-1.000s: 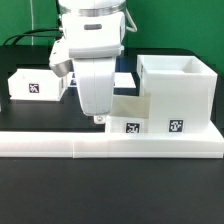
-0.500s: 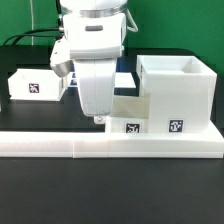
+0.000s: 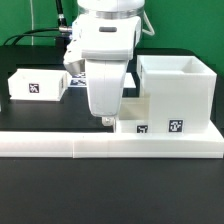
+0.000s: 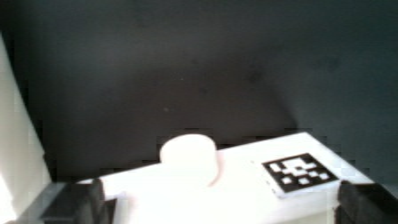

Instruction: Assemble drawer

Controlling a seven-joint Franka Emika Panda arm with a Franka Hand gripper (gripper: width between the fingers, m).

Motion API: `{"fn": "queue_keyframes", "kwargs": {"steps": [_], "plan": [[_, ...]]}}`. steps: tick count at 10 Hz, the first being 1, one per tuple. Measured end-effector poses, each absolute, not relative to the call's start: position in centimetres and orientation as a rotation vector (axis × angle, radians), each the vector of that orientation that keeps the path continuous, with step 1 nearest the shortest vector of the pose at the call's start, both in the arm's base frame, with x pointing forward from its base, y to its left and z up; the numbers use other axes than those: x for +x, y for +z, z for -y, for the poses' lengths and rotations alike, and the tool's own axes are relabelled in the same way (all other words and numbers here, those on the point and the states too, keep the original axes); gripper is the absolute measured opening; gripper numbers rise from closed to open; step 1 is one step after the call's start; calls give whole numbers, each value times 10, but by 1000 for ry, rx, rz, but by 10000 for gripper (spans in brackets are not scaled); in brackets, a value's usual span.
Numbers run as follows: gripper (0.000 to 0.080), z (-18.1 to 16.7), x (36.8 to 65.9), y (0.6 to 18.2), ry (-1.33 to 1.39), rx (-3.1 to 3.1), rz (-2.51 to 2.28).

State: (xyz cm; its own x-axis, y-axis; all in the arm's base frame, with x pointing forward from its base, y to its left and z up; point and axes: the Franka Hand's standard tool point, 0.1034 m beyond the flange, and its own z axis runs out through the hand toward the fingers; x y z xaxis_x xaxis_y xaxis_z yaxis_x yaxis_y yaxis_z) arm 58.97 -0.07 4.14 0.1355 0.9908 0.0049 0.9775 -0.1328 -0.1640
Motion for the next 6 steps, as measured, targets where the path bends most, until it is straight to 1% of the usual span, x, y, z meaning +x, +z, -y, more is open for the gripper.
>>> {"fn": "queue_keyframes", "kwargs": {"steps": [4, 6], "plan": [[649, -1, 588, 40, 169, -2236, 1999], [649, -11, 587, 39, 203, -2164, 2025]]}}
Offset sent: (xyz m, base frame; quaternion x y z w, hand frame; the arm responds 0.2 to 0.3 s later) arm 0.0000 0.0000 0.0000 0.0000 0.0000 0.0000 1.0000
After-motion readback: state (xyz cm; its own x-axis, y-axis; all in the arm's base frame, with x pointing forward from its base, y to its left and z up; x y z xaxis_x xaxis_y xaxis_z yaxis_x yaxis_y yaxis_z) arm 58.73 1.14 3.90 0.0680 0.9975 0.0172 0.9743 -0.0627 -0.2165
